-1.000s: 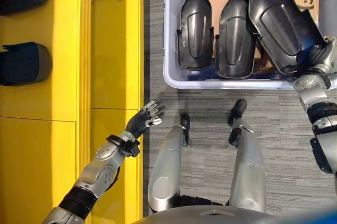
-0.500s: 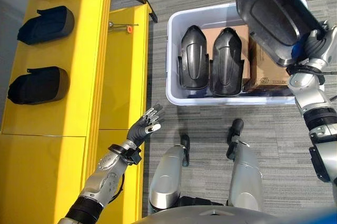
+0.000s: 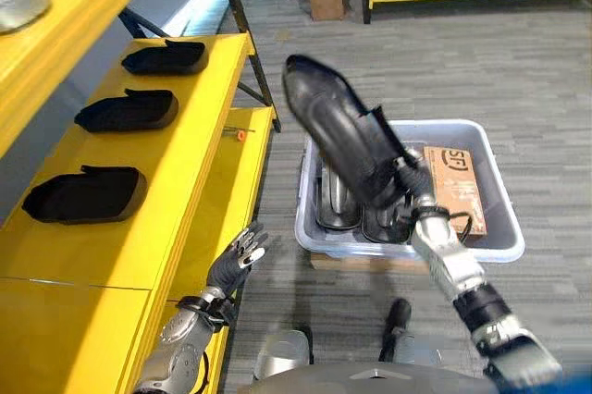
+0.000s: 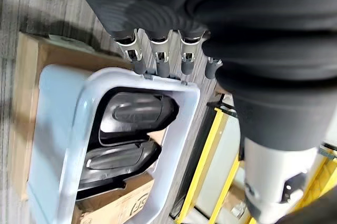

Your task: Move parts from the plastic box to the shelf.

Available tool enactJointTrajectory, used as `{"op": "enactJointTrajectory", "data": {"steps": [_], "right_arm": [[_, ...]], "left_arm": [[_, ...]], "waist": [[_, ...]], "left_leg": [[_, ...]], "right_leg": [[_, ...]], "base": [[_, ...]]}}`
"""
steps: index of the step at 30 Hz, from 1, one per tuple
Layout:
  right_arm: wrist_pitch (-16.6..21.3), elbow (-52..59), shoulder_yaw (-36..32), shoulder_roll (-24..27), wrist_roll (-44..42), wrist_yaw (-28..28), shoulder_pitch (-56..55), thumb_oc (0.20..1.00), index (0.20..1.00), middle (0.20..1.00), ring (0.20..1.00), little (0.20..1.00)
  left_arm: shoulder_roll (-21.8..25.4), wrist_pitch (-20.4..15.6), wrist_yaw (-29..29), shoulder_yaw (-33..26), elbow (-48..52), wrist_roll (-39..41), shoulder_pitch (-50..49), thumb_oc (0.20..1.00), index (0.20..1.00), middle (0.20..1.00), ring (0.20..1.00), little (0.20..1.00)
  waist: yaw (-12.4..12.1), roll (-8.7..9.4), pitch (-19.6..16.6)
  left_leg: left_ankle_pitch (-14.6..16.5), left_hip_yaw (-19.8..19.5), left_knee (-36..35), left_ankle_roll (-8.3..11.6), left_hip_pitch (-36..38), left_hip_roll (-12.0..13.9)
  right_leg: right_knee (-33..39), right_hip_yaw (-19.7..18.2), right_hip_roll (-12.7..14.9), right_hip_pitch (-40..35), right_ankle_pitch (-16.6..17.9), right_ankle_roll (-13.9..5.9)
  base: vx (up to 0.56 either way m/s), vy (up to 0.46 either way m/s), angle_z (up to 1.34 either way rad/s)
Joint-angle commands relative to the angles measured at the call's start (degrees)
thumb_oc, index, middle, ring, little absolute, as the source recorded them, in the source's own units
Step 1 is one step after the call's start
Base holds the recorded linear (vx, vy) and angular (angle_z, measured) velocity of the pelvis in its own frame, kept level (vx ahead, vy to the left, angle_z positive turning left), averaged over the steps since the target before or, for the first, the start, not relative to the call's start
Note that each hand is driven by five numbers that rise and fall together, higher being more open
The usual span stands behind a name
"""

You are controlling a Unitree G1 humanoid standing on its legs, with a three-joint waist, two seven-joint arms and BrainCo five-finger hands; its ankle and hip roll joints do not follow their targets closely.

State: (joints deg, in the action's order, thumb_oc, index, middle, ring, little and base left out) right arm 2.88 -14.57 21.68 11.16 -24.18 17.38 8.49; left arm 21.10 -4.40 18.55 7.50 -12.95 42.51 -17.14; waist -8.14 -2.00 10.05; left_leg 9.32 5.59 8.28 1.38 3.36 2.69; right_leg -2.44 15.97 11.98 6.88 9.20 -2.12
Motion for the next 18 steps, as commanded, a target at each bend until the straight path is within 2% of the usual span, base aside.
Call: {"op": "enactJointTrajectory", "data": {"steps": [1,3,6,7,8,9,10,12,13,15,18], "right_arm": [[4.8,0.4,-0.3,2.6,-4.6,-5.6,8.5,0.2,0.2,0.2,0.2,0.2],[3.9,3.1,4.4,1.5,-5.6,-7.6,5.0,0.2,0.2,0.2,0.2,0.2],[4.0,3.7,6.4,1.4,-6.7,-7.6,3.5,0.2,0.2,0.2,0.2,0.2],[4.5,4.4,6.5,1.5,-6.3,-7.1,2.1,0.2,0.2,0.2,0.2,0.2],[4.4,5.3,6.4,1.6,-6.8,-6.0,1.2,0.2,0.2,0.2,0.2,0.2],[4.7,5.9,6.3,1.8,-7.2,-3.8,0.8,0.2,0.2,0.2,0.2,0.2],[5.1,6.2,6.1,1.8,-8.2,-1.3,0.2,0.2,0.2,0.2,0.2,0.2],[4.8,6.2,6.2,2.0,-8.8,-1.6,0.3,0.2,0.2,0.2,0.2,0.2],[4.0,6.6,6.2,2.1,-9.1,-2.1,0.4,0.2,0.2,0.2,0.2,0.2],[3.1,6.7,6.0,2.1,-9.1,-3.4,0.3,0.2,0.2,0.2,0.2,0.2],[2.0,7.3,6.3,2.6,-9.9,-4.3,0.4,0.2,0.2,0.2,0.2,0.2]], "left_arm": [[2.8,-3.9,2.9,-0.6,5.9,-3.3,1.1,1.0,1.0,1.0,1.0,1.0],[3.8,-1.9,4.4,0.2,7.3,-6.1,1.0,1.0,1.0,1.0,1.0,1.0],[4.9,-1.1,4.9,0.7,7.9,-7.3,1.5,1.0,1.0,1.0,1.0,1.0],[6.7,0.1,6.3,2.2,7.1,-7.2,3.4,1.0,1.0,1.0,1.0,1.0],[7.2,0.9,7.4,2.9,6.7,-8.3,4.5,1.0,1.0,1.0,1.0,1.0],[7.5,0.9,8.7,3.8,6.1,-9.2,5.4,1.0,1.0,1.0,1.0,1.0],[7.9,2.1,10.7,5.3,5.3,-10.1,7.4,1.0,1.0,1.0,1.0,1.0],[7.7,2.5,10.1,5.7,5.3,-10.1,7.9,1.0,1.0,1.0,1.0,1.0],[7.1,3.1,9.3,6.1,6.3,-10.5,7.8,1.0,1.0,1.0,1.0,1.0],[6.7,4.4,8.0,6.4,7.3,-10.4,7.3,1.0,1.0,1.0,1.0,1.0],[6.0,4.2,7.9,5.6,6.1,-9.6,6.3,1.0,1.0,1.0,1.0,1.0]], "waist": [[-1.6,-0.63,3.6],[-2.7,-0.33,1.7],[-3.3,0.01,0.3],[-2.7,0.35,-0.7],[-1.8,0.63,-1.2],[-1.0,0.79,-1.2],[0.3,1.48,-1.1],[0.7,1.61,-1.1],[1.1,1.71,-0.6],[1.4,1.92,0.0],[1.0,1.82,0.3]], "left_leg": [[-11.5,-2.6,-7.7,3.54,-4.4,5.3],[-12.1,-3.1,-10.8,3.13,-2.6,4.7],[-12.6,-3.4,-12.9,2.74,-2.0,4.4],[-11.7,-6.3,-13.3,1.16,-2.1,2.5],[-11.4,-8.2,-13.3,0.29,-2.3,1.2],[-11.2,-9.4,-13.3,-0.21,-2.3,0.4],[-11.0,-12.8,-13.3,-0.93,-1.8,-1.5],[-11.1,-14.5,-13.3,-1.1,-1.6,-2.3],[-11.2,-15.4,-13.3,-1.29,-1.1,-3.0],[-11.2,-16.6,-13.3,-1.67,-0.7,-4.0],[-11.5,-17.2,-13.3,-1.49,-0.4,-4.1]], "right_leg": [[-3.0,1.3,-0.8,-9.3,-12.3,-2.84],[1.1,2.7,0.1,-12.1,-9.8,-5.22],[3.9,3.5,1.6,-13.2,-7.3,-7.5],[4.0,0.0,1.9,-13.5,-6.9,-8.77],[3.4,-3.0,0.9,-13.0,-7.1,-8.75],[3.1,-5.3,-0.5,-12.8,-7.6,-8.24],[0.9,-9.9,-5.0,-12.4,-9.9,-6.22],[-0.1,-11.5,-8.5,-11.6,-11.2,-4.32],[-0.6,-12.9,-11.7,-11.2,-12.0,-2.42],[0.5,-14.9,-12.7,-11.9,-11.8,-1.75],[1.8,-14.9,-12.5,-12.4,-11.1,-1.79]], "base": [[-0.2,0.335,0.13],[-0.26,0.375,0.23],[-0.19,0.23,0.34],[-0.18,0.25,0.97],[-0.15,0.199,1.28],[0.0,0.026,2.06],[0.06,-0.027,1.96],[0.06,-0.028,2.07],[0.04,-0.031,1.28],[0.04,-0.049,0.52],[0.02,-0.094,0.46]]}}
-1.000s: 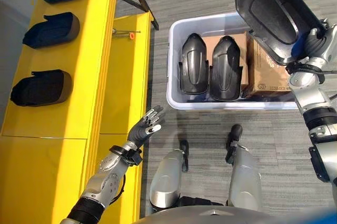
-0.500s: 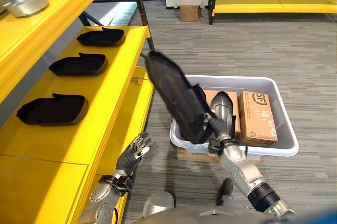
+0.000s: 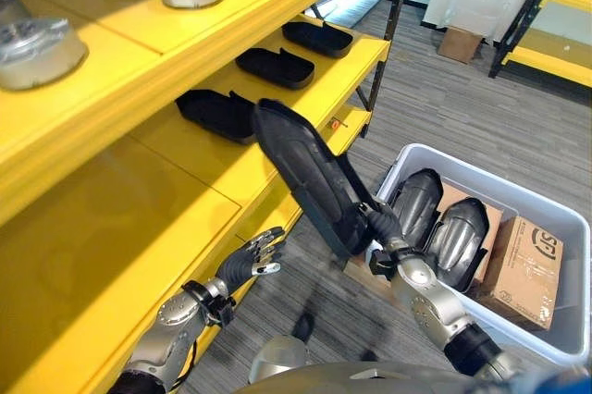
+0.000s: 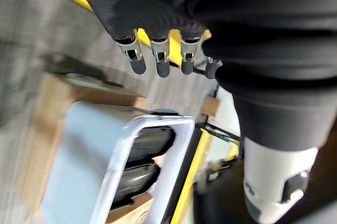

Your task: Move parts from the plastic box to the shelf.

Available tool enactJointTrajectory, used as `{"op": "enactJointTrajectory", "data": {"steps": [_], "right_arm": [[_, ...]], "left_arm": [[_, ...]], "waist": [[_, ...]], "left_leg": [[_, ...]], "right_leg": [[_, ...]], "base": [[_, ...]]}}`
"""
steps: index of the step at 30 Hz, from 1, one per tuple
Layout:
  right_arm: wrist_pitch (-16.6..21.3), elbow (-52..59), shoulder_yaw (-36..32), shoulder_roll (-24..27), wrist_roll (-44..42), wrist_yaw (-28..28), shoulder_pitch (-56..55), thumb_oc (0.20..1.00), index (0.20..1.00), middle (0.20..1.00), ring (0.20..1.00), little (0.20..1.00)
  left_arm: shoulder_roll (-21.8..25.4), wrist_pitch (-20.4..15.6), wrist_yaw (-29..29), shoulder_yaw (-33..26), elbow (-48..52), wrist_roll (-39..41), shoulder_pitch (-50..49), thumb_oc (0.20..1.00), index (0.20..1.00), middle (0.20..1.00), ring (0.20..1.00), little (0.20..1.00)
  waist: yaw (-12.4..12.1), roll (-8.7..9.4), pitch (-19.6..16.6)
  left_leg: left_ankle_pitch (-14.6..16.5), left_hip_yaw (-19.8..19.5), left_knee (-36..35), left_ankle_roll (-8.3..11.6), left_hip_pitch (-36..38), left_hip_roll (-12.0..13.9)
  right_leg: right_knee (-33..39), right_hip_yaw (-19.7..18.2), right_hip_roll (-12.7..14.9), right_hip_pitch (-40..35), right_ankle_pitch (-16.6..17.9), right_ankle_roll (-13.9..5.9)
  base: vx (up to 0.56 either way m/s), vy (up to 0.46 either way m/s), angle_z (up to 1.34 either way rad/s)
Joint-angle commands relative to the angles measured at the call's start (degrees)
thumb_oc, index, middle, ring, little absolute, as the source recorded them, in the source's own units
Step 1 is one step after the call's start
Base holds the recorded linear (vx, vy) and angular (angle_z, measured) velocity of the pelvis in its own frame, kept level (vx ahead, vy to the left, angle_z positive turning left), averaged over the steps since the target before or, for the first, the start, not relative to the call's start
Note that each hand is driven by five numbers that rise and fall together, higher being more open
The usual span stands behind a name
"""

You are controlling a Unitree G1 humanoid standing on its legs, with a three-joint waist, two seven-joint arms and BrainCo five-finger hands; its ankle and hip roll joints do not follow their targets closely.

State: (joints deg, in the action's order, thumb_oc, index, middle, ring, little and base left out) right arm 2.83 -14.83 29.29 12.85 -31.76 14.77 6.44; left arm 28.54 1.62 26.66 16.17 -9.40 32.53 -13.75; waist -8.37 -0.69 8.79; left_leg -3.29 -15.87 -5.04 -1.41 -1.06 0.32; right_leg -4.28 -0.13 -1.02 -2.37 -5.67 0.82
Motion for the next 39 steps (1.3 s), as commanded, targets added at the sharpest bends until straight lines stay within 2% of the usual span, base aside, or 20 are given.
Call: {"op": "enactJointTrajectory", "data": {"steps": [1,5,6,7,9,10,11,13,16,20,21,22,24,26,28,30,33,34,36,39], "right_arm": [[2.0,7.7,-1.1,1.2,-2.6,-2.4,2.6,0.2,0.2,0.2,0.2,0.2],[1.9,7.1,-0.9,0.8,-3.7,-3.2,2.9,0.2,0.2,0.2,0.2,0.2],[2.6,6.4,-0.7,0.4,-3.7,-2.8,2.9,0.2,0.2,0.2,0.2,0.2],[3.4,6.4,-0.4,0.3,-3.0,-2.4,2.3,0.2,0.2,0.2,0.2,0.2],[3.9,6.8,-0.5,0.3,-2.8,-1.9,1.7,0.2,0.2,0.2,0.2,0.2],[4.5,7.4,-0.9,0.5,-2.7,-1.3,0.8,0.2,0.2,0.2,0.2,0.2],[4.8,7.5,-2.3,0.9,-2.5,-0.7,-0.8,0.2,0.2,0.2,0.2,0.2],[4.1,7.0,-3.9,1.7,-2.5,-2.6,-1.2,0.2,0.2,0.2,0.2,0.2],[1.7,7.1,-4.4,2.3,-1.9,-3.5,-0.4,0.2,0.2,0.2,0.2,0.2],[0.2,5.3,-4.6,2.4,-1.9,-4.0,1.2,0.2,0.2,0.2,0.2,0.2],[0.0,4.5,-4.7,2.4,-1.5,-3.9,1.6,0.2,0.2,0.2,0.2,0.2],[-0.1,4.3,-4.8,2.4,-1.6,-3.8,1.6,0.2,0.2,0.2,0.2,0.2],[-0.1,4.0,-5.2,2.6,-2.2,-4.0,1.4,0.2,0.2,0.2,0.2,0.2],[-0.5,4.2,-5.8,3.0,-2.5,-3.9,1.2,0.2,0.2,0.2,0.2,0.2],[-1.2,4.2,-6.5,3.0,-2.3,-4.3,1.2,0.2,0.2,0.2,0.2,0.2],[-1.6,3.6,-6.4,2.3,-2.5,-3.6,1.4,0.2,0.2,0.2,0.2,0.2],[-2.7,2.5,-6.5,1.0,-2.2,-2.3,1.8,0.2,0.2,0.2,0.2,0.2],[-3.8,1.1,-6.8,0.1,-1.5,-1.8,2.1,0.2,0.2,0.2,0.2,0.2],[-4.5,0.5,-6.9,-0.7,-1.2,-1.2,2.3,0.2,0.2,0.2,0.2,0.2],[-4.4,-0.3,-6.7,-2.2,-0.9,0.3,3.1,0.2,0.2,0.2,0.2,0.2]], "left_arm": [[-1.8,-2.1,0.2,-3.7,2.4,1.5,2.5,1.0,1.0,1.0,1.0,1.0],[-2.6,-3.0,1.2,-4.3,2.3,0.1,1.6,1.0,1.0,1.0,1.0,1.0],[-2.5,-3.1,1.3,-4.0,1.6,-0.2,1.8,1.0,1.0,1.0,1.0,1.0],[-2.2,-3.3,1.8,-3.7,0.9,0.0,2.4,1.0,1.0,1.0,1.0,1.0],[-2.1,-3.1,2.6,-3.5,0.7,-0.3,3.0,1.0,1.0,1.0,1.0,1.0],[-1.9,-2.9,3.6,-3.1,0.5,-0.5,3.7,1.0,1.0,1.0,1.0,1.0],[-1.5,-2.4,5.5,-1.9,-0.1,-1.1,5.5,1.0,1.0,1.0,1.0,1.0],[-1.6,-2.3,4.9,-1.1,-0.3,-0.9,6.5,1.0,1.0,1.0,1.0,1.0],[-2.4,-2.3,3.4,-1.1,0.0,0.0,6.9,1.0,1.0,1.0,1.0,1.0],[-2.6,-2.2,3.2,-1.9,0.1,0.2,6.1,1.0,1.0,1.0,1.0,1.0],[-2.7,-2.4,3.6,-2.0,-0.5,-0.4,5.8,1.0,1.0,1.0,1.0,1.0],[-2.7,-2.6,3.9,-2.0,-1.1,-0.8,6.0,1.0,1.0,1.0,1.0,1.0],[-2.5,-3.1,4.6,-1.7,-2.3,-1.0,6.7,1.0,1.0,1.0,1.0,1.0],[-2.3,-3.1,4.8,-1.3,-2.3,-0.2,7.0,1.0,1.0,1.0,1.0,1.0],[-2.0,-3.7,4.0,-0.7,-2.2,0.0,7.1,1.0,1.0,1.0,1.0,1.0],[-1.9,-3.5,3.3,-0.5,-2.4,1.3,6.9,1.0,1.0,1.0,1.0,1.0],[-2.4,-1.5,2.1,-0.7,-3.3,1.9,6.7,1.0,1.0,1.0,1.0,1.0],[-2.0,-1.7,2.2,-0.9,-3.4,0.7,6.4,1.0,1.0,1.0,1.0,1.0],[-1.5,-1.0,2.6,-1.6,-2.8,0.9,6.0,1.0,1.0,1.0,1.0,1.0],[-0.7,0.8,2.3,-1.5,-1.0,0.9,5.7,1.0,1.0,1.0,1.0,1.0]], "waist": [[1.0,0.34,1.6],[0.7,-0.54,2.2],[0.8,-0.93,2.5],[1.5,-1.33,2.7],[2.2,-1.5,2.6],[3.2,-1.71,2.6],[5.4,-1.9,2.3],[6.7,-1.69,2.1],[6.7,-1.33,2.3],[6.2,-1.5,1.7],[6.4,-1.69,1.1],[6.7,-1.87,0.7],[7.4,-2.32,0.1],[7.8,-2.64,0.0],[7.9,-2.85,0.0],[7.5,-2.78,0.0],[6.2,-2.23,-0.6],[4.9,-1.65,-1.1],[3.4,-1.03,-1.3],[0.6,0.42,-1.2]], "left_leg": [[1.1,4.7,0.1,1.47,4.0,-1.5],[0.9,6.4,0.6,2.19,3.7,-0.4],[0.9,7.9,0.9,2.36,3.8,0.0],[0.9,10.9,0.9,2.58,4.0,0.5],[0.8,13.3,0.8,2.82,4.0,1.0],[0.9,16.4,0.9,3.1,4.1,1.4],[1.6,22.6,2.3,3.71,4.3,2.2],[3.1,24.7,5.6,3.95,3.9,2.4],[4.5,23.7,8.6,3.92,3.6,2.9],[3.2,23.1,7.5,4.98,4.4,6.0],[1.3,24.4,5.7,6.16,4.8,8.6],[0.2,25.8,4.7,6.84,5.1,9.9],[-0.7,28.6,3.1,7.39,5.7,10.8],[-0.9,29.3,2.0,7.7,6.6,10.7],[-0.4,29.2,1.5,7.31,7.1,10.1],[-0.8,28.4,1.0,7.51,7.4,10.5],[-0.8,27.5,0.4,7.19,7.2,10.4],[-0.1,26.9,0.0,6.49,7.3,9.5],[1.1,26.3,0.0,5.44,7.1,8.3],[2.8,24.8,0.0,2.94,6.1,5.2]], "right_leg": [[4.0,1.7,0.9,-3.3,3.8,-4.69],[3.8,3.5,1.5,-3.7,3.3,-4.4],[3.0,4.9,1.6,-3.8,2.5,-4.08],[2.1,7.0,1.8,-3.9,1.8,-3.82],[2.0,8.2,2.0,-3.9,1.8,-3.78],[2.0,9.8,2.4,-3.8,1.8,-3.86],[2.1,12.0,3.5,-3.4,2.2,-4.08],[2.1,12.4,4.8,-3.3,2.8,-4.19],[1.0,12.0,6.4,-3.1,3.0,-4.19],[-0.4,12.2,7.5,-2.9,2.3,-4.1],[-0.5,12.9,7.9,-2.8,1.9,-4.17],[-0.5,13.5,8.1,-2.9,1.8,-4.26],[-0.3,14.8,8.8,-3.0,1.8,-4.89],[-0.7,15.3,9.5,-3.2,1.7,-5.5],[-1.5,15.4,10.5,-3.3,1.7,-6.18],[-2.3,15.3,11.2,-3.5,1.5,-6.61],[-1.2,16.4,12.3,-4.6,2.7,-7.9],[-0.6,17.7,13.4,-5.1,3.8,-9.39],[-0.7,19.3,14.8,-5.9,4.4,-10.31],[-3.8,22.1,17.3,-5.6,7.5,-11.74]], "base": [[-0.03,-0.087,0.36],[-0.02,-0.042,0.32],[-0.03,-0.021,0.39],[-0.03,-0.015,0.32],[-0.05,0.002,0.78],[-0.13,0.07,1.25],[-0.14,0.106,1.26],[-0.09,0.134,1.77],[-0.02,0.162,1.39],[0.04,0.212,-0.03],[0.02,0.279,0.13],[0.02,0.387,0.41],[0.01,0.399,0.66],[0.03,0.398,0.66],[0.04,0.472,0.69],[0.07,0.434,0.38],[0.07,0.384,0.35],[0.07,0.349,0.19],[0.04,0.367,0.36],[-0.02,0.395,0.62]]}}
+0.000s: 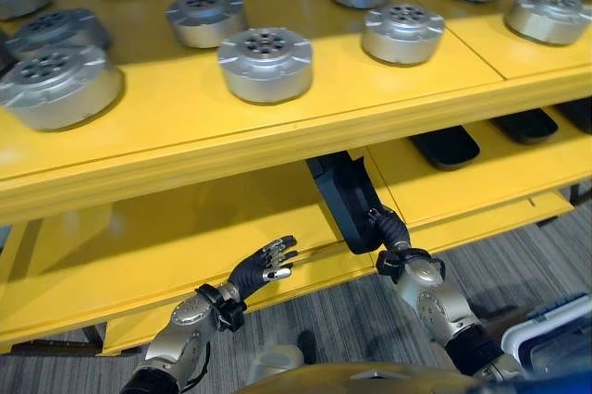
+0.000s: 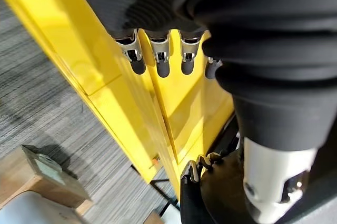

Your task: Move parts from the plastic box to the shelf.

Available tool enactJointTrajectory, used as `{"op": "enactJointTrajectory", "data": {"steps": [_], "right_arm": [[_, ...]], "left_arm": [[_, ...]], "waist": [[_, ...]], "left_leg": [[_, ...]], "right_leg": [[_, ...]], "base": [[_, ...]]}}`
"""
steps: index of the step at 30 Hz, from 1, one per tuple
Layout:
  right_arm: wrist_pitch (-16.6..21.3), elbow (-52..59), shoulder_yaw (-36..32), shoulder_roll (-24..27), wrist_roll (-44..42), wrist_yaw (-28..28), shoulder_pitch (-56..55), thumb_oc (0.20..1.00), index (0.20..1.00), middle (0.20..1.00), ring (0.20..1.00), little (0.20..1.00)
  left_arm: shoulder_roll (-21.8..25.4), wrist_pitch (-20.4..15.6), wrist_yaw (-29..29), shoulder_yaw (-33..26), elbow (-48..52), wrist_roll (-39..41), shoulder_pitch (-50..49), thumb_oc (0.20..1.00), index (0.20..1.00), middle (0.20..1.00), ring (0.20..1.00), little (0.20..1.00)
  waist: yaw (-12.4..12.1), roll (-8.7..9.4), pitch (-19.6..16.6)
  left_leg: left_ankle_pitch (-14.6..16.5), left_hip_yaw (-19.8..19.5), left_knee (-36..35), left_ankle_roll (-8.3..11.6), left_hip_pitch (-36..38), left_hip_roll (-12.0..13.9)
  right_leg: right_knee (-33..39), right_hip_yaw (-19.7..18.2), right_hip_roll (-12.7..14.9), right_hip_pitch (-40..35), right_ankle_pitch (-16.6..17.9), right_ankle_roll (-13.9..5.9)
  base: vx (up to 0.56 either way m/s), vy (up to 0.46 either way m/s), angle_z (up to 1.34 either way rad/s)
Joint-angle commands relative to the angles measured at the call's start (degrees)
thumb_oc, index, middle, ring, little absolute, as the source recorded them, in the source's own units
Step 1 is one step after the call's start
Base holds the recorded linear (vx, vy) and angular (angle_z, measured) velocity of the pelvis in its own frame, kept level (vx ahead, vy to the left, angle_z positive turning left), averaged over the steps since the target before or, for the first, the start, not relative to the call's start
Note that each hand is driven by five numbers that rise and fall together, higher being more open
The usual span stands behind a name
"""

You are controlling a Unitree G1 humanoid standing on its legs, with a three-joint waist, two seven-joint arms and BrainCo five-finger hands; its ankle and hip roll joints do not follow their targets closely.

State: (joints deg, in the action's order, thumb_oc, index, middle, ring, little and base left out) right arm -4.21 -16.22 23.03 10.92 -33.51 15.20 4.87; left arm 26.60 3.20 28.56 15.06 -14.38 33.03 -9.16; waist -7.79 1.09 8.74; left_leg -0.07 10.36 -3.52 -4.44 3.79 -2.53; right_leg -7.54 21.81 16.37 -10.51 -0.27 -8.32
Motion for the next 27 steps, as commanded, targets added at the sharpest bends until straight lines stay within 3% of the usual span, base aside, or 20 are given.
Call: {"op": "enactJointTrajectory", "data": {"steps": [1,2,3,4,6,9,10,14,20,27], "right_arm": [[3.1,0.3,-0.4,-1.5,1.3,0.6,5.1,0.2,0.2,0.2,0.2,0.2],[4.1,-0.5,-0.3,-2.4,2.0,1.1,5.4,0.2,0.2,0.2,0.2,0.2],[4.1,-0.5,-0.3,-2.4,2.0,1.1,5.4,0.2,0.2,0.2,0.2,0.2],[3.6,-0.9,-0.4,-2.8,1.2,3.7,5.9,0.2,0.2,0.2,0.2,0.2],[2.6,-1.5,-0.7,-2.2,1.0,4.0,5.9,0.2,0.2,0.2,0.2,0.2],[3.1,-1.8,-1.8,-2.2,-0.1,5.2,5.6,0.2,0.2,0.2,0.2,0.2],[3.3,-1.2,-2.3,-1.9,0.0,5.8,4.9,0.2,0.2,0.2,0.2,0.2],[1.8,0.9,-2.6,-1.6,0.7,5.0,3.6,0.2,0.2,0.2,0.2,0.2],[0.0,1.4,-0.7,-1.0,0.8,4.2,2.8,0.2,0.2,0.2,0.2,0.2],[-1.2,-1.8,-0.2,-0.9,2.2,8.1,3.2,0.2,0.2,0.2,0.2,0.2]], "left_arm": [[1.1,-0.4,-0.1,-0.4,4.3,0.3,1.1,1.0,1.0,1.0,1.0,1.0],[1.0,-0.1,-0.8,-0.1,4.4,0.9,1.1,1.0,1.0,1.0,1.0,1.0],[1.0,-0.1,-0.8,-0.1,4.4,0.9,1.1,1.0,1.0,1.0,1.0,1.0],[-0.6,2.9,-2.4,1.2,2.5,3.5,2.1,1.0,1.0,1.0,1.0,1.0],[-3.5,4.2,-3.7,2.7,-0.1,4.6,4.4,1.0,1.0,1.0,1.0,1.0],[-5.2,4.5,-2.8,3.7,-1.5,2.3,5.5,1.0,1.0,1.0,1.0,1.0],[-6.2,4.9,-3.2,4.4,-2.4,1.0,5.7,1.0,1.0,1.0,1.0,1.0],[-7.5,5.2,-5.5,5.3,-1.4,0.0,4.9,1.0,1.0,1.0,1.0,1.0],[-7.2,4.4,-10.2,3.5,-0.3,2.0,3.2,1.0,1.0,1.0,1.0,1.0],[-9.0,4.8,-12.8,1.8,-0.5,5.4,1.7,1.0,1.0,1.0,1.0,1.0]], "waist": [[-1.6,-0.71,-0.9],[-2.3,-0.48,-0.4],[-2.3,-0.48,-0.4],[-0.5,-0.33,0.4],[1.7,0.13,1.0],[3.5,0.55,2.2],[4.5,0.9,2.6],[4.7,1.52,2.7],[4.0,1.37,2.2],[3.9,0.64,1.4]], "left_leg": [[0.3,-2.2,-1.5,4.39,0.8,6.2],[1.0,-3.1,-1.5,3.0,0.7,4.8],[1.0,-3.1,-1.5,3.0,0.7,4.8],[1.8,-7.3,-1.5,1.37,0.8,3.3],[1.2,-10.5,-1.5,1.67,0.8,2.8],[1.2,-12.8,-1.5,1.64,1.5,2.4],[1.3,-14.5,-1.5,1.7,1.9,2.2],[1.6,-14.7,-1.5,2.02,2.5,2.4],[2.5,-10.4,-1.5,2.08,3.1,3.4],[1.4,-8.6,-1.5,4.69,3.6,5.2]], "right_leg": [[-3.7,1.5,1.8,2.7,5.0,-3.46],[-7.3,1.5,2.4,3.8,7.0,-4.06],[-7.3,1.5,2.4,3.8,7.0,-4.06],[-11.0,-6.9,-5.8,7.9,4.1,-2.85],[-7.2,-11.1,-11.0,10.0,2.0,-1.1],[-2.3,-15.7,-12.2,10.5,3.3,-1.06],[-0.4,-18.9,-13.2,10.2,3.3,-1.0],[0.7,-18.8,-13.7,8.8,2.0,-0.33],[-0.5,-14.3,-13.7,7.6,-2.4,1.49],[6.2,-13.4,-13.5,3.8,-1.4,2.74]], "base": [[-0.03,0.375,0.65],[-0.02,0.273,0.68],[0.02,0.172,0.83],[0.04,0.091,1.16],[0.08,0.052,1.69],[0.08,-0.08,1.89],[0.06,-0.071,1.3],[0.05,-0.072,0.31],[-0.05,-0.118,-0.39],[-0.05,-0.186,-0.18]]}}
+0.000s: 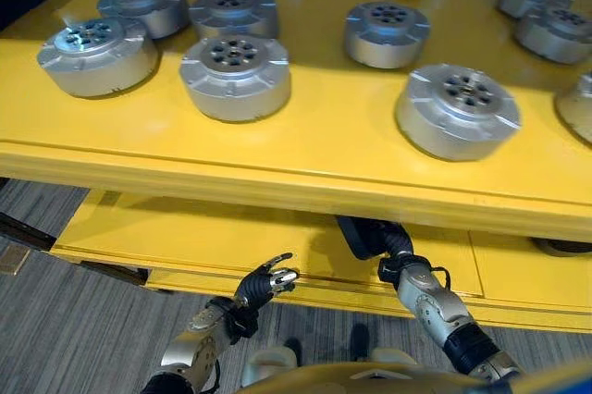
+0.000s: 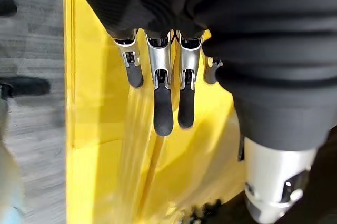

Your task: Move parts from the plastic box to the shelf.

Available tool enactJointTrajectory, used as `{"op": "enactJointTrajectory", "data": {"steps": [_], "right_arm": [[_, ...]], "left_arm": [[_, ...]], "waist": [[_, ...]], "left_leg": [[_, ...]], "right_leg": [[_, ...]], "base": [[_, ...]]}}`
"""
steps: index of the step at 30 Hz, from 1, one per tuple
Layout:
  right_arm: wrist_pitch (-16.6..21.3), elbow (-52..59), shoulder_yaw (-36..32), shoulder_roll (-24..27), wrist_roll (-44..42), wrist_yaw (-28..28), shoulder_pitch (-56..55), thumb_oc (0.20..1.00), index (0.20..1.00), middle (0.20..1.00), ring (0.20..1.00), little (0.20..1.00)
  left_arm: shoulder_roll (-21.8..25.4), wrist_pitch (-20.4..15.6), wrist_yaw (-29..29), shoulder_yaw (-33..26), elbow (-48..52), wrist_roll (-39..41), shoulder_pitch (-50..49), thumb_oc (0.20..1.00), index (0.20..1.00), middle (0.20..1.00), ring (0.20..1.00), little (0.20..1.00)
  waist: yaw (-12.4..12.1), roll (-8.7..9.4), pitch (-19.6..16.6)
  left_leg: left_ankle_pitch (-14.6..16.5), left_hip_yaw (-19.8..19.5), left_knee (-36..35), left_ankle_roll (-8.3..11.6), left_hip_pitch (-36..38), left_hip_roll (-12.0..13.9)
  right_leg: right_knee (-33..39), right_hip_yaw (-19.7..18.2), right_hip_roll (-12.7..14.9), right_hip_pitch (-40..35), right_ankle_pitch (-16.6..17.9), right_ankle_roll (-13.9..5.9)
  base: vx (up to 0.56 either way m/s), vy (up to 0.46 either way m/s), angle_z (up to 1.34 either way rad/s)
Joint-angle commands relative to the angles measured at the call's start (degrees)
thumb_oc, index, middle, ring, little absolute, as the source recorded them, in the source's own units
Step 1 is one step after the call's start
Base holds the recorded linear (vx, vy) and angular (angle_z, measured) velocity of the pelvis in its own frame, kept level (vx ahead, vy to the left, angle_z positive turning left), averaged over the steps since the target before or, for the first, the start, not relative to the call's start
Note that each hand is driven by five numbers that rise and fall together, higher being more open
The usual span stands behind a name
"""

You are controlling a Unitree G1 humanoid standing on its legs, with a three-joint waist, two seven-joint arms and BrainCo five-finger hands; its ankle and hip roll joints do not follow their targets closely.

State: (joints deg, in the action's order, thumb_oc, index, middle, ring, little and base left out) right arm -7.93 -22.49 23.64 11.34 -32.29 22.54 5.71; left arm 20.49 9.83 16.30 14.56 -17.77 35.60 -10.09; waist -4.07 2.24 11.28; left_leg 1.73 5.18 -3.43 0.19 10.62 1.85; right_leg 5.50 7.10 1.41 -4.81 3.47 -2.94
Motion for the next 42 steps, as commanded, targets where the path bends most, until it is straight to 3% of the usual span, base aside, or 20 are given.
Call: {"op": "enactJointTrajectory", "data": {"steps": [1,4,7,9,10,12,15,20,23,25,27,28,29,30,32,33,36,39,42], "right_arm": [[2.4,4.3,-1.1,-1.2,0.8,1.2,2.3,0.2,0.2,0.2,0.2,0.2],[1.9,3.7,-2.6,-1.1,0.5,2.2,1.3,0.2,0.2,0.2,0.2,0.2],[3.4,4.1,-4.7,-0.7,-0.4,4.7,-0.7,0.2,0.2,0.2,0.2,0.2],[3.9,3.3,-5.3,-0.3,0.0,4.1,-0.6,0.2,0.2,0.2,0.2,0.2],[3.5,2.1,-5.8,-0.1,0.4,2.6,0.6,0.2,0.2,0.2,0.2,0.2],[3.2,2.2,-5.9,0.0,0.5,2.2,0.8,0.2,0.2,0.2,0.2,0.2],[2.8,1.7,-6.6,0.6,-2.9,-0.8,2.0,0.2,0.2,0.2,0.2,0.2],[4.3,3.2,-7.3,0.1,-3.9,1.2,2.9,0.2,0.2,0.2,0.2,0.2],[6.1,1.6,-9.9,-0.7,-7.2,2.3,4.0,0.2,0.2,0.2,0.2,0.2],[6.0,3.6,-11.6,-1.2,-6.7,2.2,2.8,0.2,0.2,0.2,0.2,0.2],[5.3,4.6,-12.0,-1.5,-6.7,2.0,2.1,0.2,0.2,0.2,0.2,0.2],[3.3,5.4,-11.2,-2.4,-5.7,-0.4,1.8,0.2,0.2,0.2,0.2,0.2],[3.4,5.4,-11.2,-2.4,-5.5,-0.5,1.8,0.2,0.2,0.2,0.2,0.2],[3.9,5.7,-10.7,-2.7,-5.3,-0.2,1.6,0.2,0.2,0.2,0.2,0.2],[4.9,6.4,-10.7,-2.7,-7.1,1.8,1.1,0.2,0.2,0.2,0.2,0.2],[5.1,6.3,-10.8,-2.7,-7.2,2.0,1.1,0.2,0.2,0.2,0.2,0.2],[8.1,3.1,-12.1,-2.1,-8.8,2.2,2.6,0.2,0.2,0.2,0.2,0.2],[8.7,2.8,-12.2,-1.6,-8.6,3.7,4.3,0.2,0.2,0.2,0.2,0.2],[7.8,3.4,-12.9,0.3,-7.6,4.8,6.6,0.2,0.2,0.2,0.2,0.2]], "left_arm": [[-3.1,-2.5,-1.2,2.2,2.7,3.3,2.4,1.0,1.0,1.0,1.0,1.0],[-3.6,-3.7,-3.5,1.2,2.4,3.6,2.1,1.0,1.0,1.0,1.0,1.0],[-3.3,-2.0,0.6,2.6,1.5,2.8,4.8,1.0,1.0,1.0,1.0,1.0],[-3.3,-2.2,3.0,3.8,2.2,1.9,5.5,1.0,1.0,1.0,1.0,1.0],[-3.7,-2.7,0.9,4.6,4.0,1.5,5.2,1.0,1.0,1.0,1.0,1.0],[-3.7,-2.6,0.4,4.6,4.2,1.6,5.2,1.0,1.0,1.0,1.0,1.0],[-3.6,-2.3,0.5,3.9,3.9,1.0,6.0,1.0,1.0,1.0,1.0,1.0],[-2.0,-2.1,0.9,4.6,0.6,-0.2,7.6,1.0,1.0,1.0,1.0,1.0],[-1.1,-4.4,2.4,6.1,-0.2,-4.3,8.5,1.0,1.0,1.0,1.0,1.0],[-0.3,-4.0,2.4,5.7,1.1,-4.3,7.5,1.0,1.0,1.0,1.0,1.0],[0.0,-3.7,2.0,5.1,1.5,-3.1,6.7,1.0,1.0,1.0,1.0,1.0],[0.2,-4.6,-1.0,3.0,2.3,-1.0,4.0,1.0,1.0,1.0,1.0,1.0],[0.2,-4.7,-1.0,2.8,2.3,-0.9,3.9,1.0,1.0,1.0,1.0,1.0],[0.1,-5.2,-1.0,2.2,2.4,-0.9,3.2,1.0,1.0,1.0,1.0,1.0],[0.8,-5.2,-0.8,2.4,2.6,-0.2,3.4,1.0,1.0,1.0,1.0,1.0],[0.9,-5.3,-0.8,2.5,2.6,0.1,3.5,1.0,1.0,1.0,1.0,1.0],[2.0,-3.6,-0.9,3.0,4.0,1.2,4.4,1.0,1.0,1.0,1.0,1.0],[2.6,-0.4,0.2,3.3,5.1,-0.5,4.7,1.0,1.0,1.0,1.0,1.0],[2.9,0.3,1.2,3.3,5.5,0.0,4.8,1.0,1.0,1.0,1.0,1.0]], "waist": [[0.4,-0.59,-1.2],[1.5,-1.23,-1.3],[4.8,-1.77,-1.2],[5.5,-1.53,-1.0],[5.0,-0.98,0.0],[4.8,-0.68,0.0],[4.5,-0.68,-0.5],[6.4,-2.14,-0.6],[5.8,-1.73,-0.5],[5.1,-1.21,-0.4],[4.8,-1.0,-0.4],[2.6,-0.37,-0.5],[2.4,-0.23,-0.6],[2.0,-0.18,-0.6],[2.2,-0.45,-0.3],[2.1,-0.46,-0.4],[0.1,0.39,0.2],[-0.7,0.71,0.6],[-0.8,0.32,1.3]], "left_leg": [[-0.6,-3.2,-1.6,0.42,-3.2,1.1],[-1.1,-0.1,-1.6,1.44,-3.0,1.8],[0.1,9.7,0.3,1.18,-1.4,1.4],[2.7,8.6,4.9,0.51,-2.3,0.5],[6.1,4.1,11.4,-0.65,-4.0,-0.8],[7.1,3.4,13.3,-0.85,-4.4,-1.1],[9.3,-1.0,14.8,-1.93,-3.7,-2.0],[5.3,1.0,3.7,-0.92,0.7,0.9],[4.5,-0.4,0.7,-1.46,1.9,0.0],[4.5,-1.1,-0.6,-1.31,2.4,0.2],[4.5,-0.8,-1.2,-1.22,2.7,0.4],[5.1,2.2,-1.6,-1.02,3.0,0.6],[5.0,2.4,-1.6,-1.04,2.8,0.5],[4.7,2.5,-1.6,-1.44,2.3,0.6],[4.1,2.0,-1.0,-2.69,0.6,1.3],[3.9,2.0,-0.9,-2.72,0.3,1.5],[4.0,0.6,3.0,-1.91,-3.4,2.9],[3.7,0.2,3.2,-1.02,-3.8,3.6],[2.7,0.2,2.5,0.12,-3.6,4.9]], "right_leg": [[-6.4,1.3,1.4,-2.2,-5.1,-2.49],[-4.7,2.2,1.4,-3.1,-4.7,-2.28],[-3.3,4.6,2.3,-3.4,-3.3,-2.73],[-4.2,2.7,3.0,-2.7,-3.1,-2.58],[-5.9,-0.6,3.7,-2.2,-3.2,-2.1],[-6.2,-1.3,4.2,-2.0,-3.0,-2.01],[-7.8,-3.8,5.5,-0.1,-2.2,-2.71],[-10.8,-3.6,6.1,3.4,-2.1,-5.02],[-10.3,-3.3,8.1,4.8,1.6,-7.12],[-7.8,-2.7,10.1,5.2,5.1,-8.5],[-6.5,-1.6,10.9,5.5,6.4,-9.18],[-7.1,6.5,12.4,6.5,8.5,-10.32],[-7.1,6.8,12.5,6.7,8.6,-10.33],[-9.0,6.7,13.1,7.0,8.6,-10.25],[-16.7,1.9,13.0,7.0,6.4,-9.04],[-17.0,1.7,13.0,7.1,6.2,-8.84],[-11.7,2.5,11.8,1.5,1.3,-8.04],[-9.8,3.4,11.4,1.2,0.7,-8.13],[-9.3,3.6,11.1,1.9,-0.1,-8.23]], "base": [[-0.13,-0.244,-0.15],[-0.14,-0.169,-0.12],[-0.18,-0.016,0.2],[-0.2,0.078,0.94],[-0.19,0.111,0.61],[-0.14,0.109,-0.51],[-0.19,0.237,-0.78],[-0.2,0.331,-0.1],[-0.15,0.319,0.17],[-0.07,0.19,0.12],[-0.11,0.092,-0.16],[-0.15,0.04,-0.49],[-0.17,-0.017,-0.93],[-0.09,-0.061,-1.25],[-0.1,-0.127,-0.88],[-0.07,-0.147,0.0],[0.0,-0.334,0.33],[-0.01,-0.261,0.21],[-0.05,-0.094,-0.06]]}}
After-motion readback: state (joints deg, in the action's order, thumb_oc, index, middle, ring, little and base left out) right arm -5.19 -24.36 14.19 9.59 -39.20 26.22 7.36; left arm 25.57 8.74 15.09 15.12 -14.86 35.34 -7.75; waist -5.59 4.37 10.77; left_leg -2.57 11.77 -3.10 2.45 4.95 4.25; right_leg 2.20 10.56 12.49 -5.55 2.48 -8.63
